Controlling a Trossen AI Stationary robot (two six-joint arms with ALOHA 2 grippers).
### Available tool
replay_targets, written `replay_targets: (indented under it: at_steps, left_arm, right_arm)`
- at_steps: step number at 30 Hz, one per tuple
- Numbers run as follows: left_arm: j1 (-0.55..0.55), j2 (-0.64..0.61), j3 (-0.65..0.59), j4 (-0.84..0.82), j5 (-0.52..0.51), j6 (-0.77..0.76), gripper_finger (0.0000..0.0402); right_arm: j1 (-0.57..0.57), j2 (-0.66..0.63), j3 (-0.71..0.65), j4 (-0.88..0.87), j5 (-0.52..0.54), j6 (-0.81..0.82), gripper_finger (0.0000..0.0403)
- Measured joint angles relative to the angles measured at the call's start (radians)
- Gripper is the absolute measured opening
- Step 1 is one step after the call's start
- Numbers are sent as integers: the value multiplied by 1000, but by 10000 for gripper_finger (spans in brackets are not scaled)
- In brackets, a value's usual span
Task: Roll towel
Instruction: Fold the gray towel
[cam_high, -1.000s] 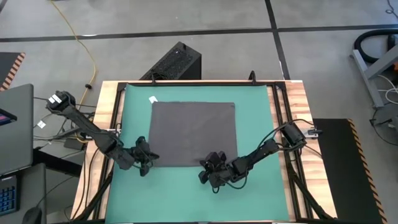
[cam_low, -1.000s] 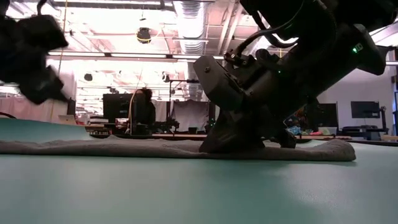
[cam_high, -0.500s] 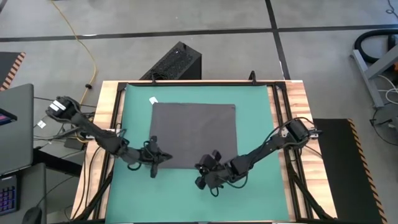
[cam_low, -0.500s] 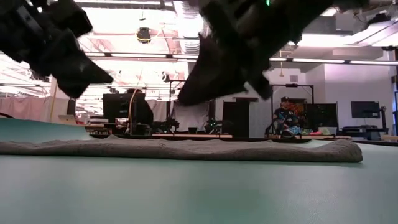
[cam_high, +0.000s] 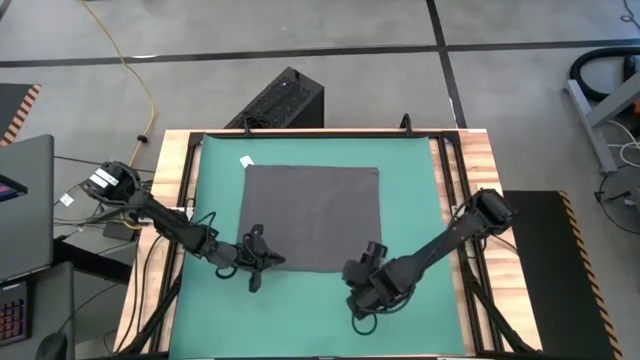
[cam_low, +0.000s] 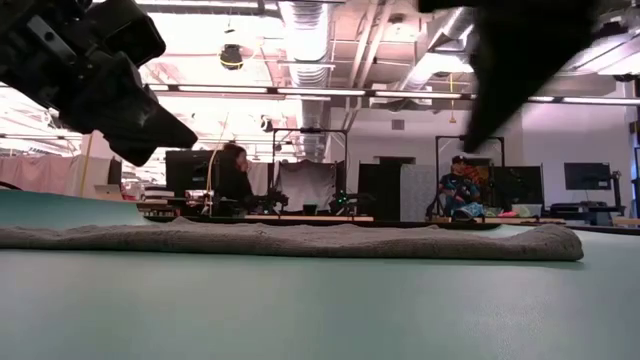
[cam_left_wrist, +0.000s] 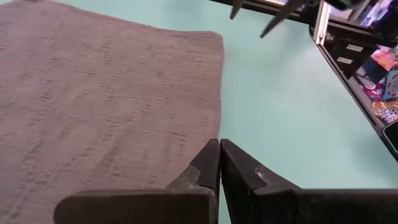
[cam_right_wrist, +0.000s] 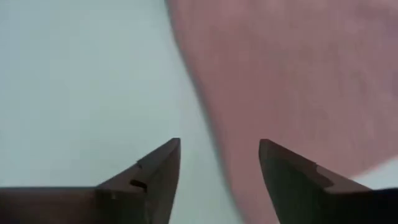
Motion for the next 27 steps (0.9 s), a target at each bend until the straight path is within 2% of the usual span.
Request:
replay_targets:
  at_steps: [4, 8, 17, 27]
  left_arm:
    - [19, 0, 0, 2, 18, 0, 0]
    - [34, 0, 0, 3, 31, 0, 0]
    - [55, 0, 0, 2, 34, 1, 0]
    - [60, 0, 0, -11, 33, 1, 0]
  right_arm:
    - [35, 0, -40, -90, 1, 56, 256]
    - [60, 0, -82, -105, 0, 63, 254]
    - [71, 2, -171, -24, -54, -29, 254]
    - [24, 2, -248, 8, -53, -81, 254]
